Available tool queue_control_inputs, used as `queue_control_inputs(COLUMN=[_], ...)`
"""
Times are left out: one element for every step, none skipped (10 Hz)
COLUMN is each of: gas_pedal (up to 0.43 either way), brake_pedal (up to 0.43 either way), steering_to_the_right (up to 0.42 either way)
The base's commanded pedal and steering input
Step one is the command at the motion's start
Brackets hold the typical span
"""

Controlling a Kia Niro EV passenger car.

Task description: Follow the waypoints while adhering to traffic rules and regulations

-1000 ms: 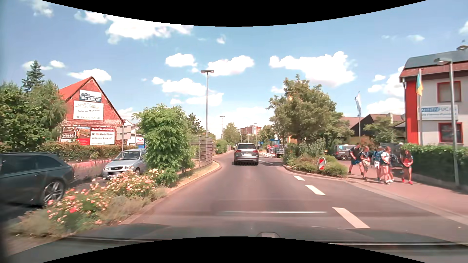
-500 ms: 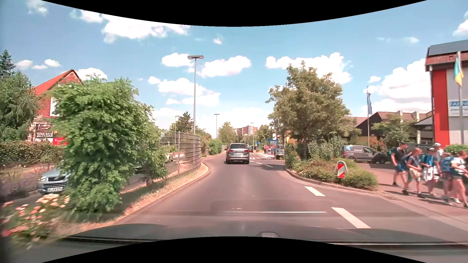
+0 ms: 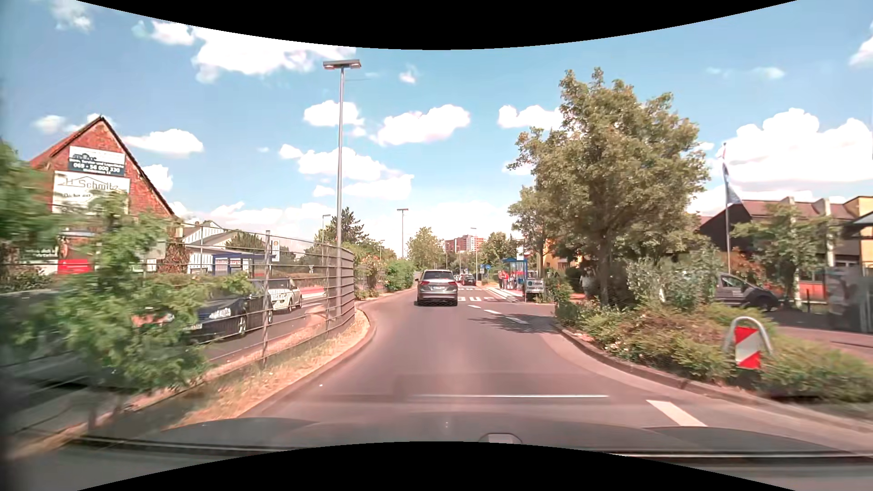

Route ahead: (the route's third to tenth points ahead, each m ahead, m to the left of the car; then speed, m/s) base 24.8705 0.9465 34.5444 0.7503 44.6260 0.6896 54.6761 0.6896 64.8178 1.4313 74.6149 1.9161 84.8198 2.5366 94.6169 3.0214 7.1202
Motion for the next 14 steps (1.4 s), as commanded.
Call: queue_control_inputs(gas_pedal=[0.240,0.240,0.240,0.240,0.228,0.189,0.138,0.110,0.098,0.047,0.020,0.000,0.000,0.000], brake_pedal=[0.000,0.000,0.000,0.000,0.000,0.000,0.000,0.000,0.000,0.000,0.000,0.000,0.000,0.000], steering_to_the_right=[-0.020,-0.021,-0.022,-0.026,-0.030,-0.034,-0.039,-0.044,-0.047,-0.049,-0.050,-0.050,-0.050,-0.050])
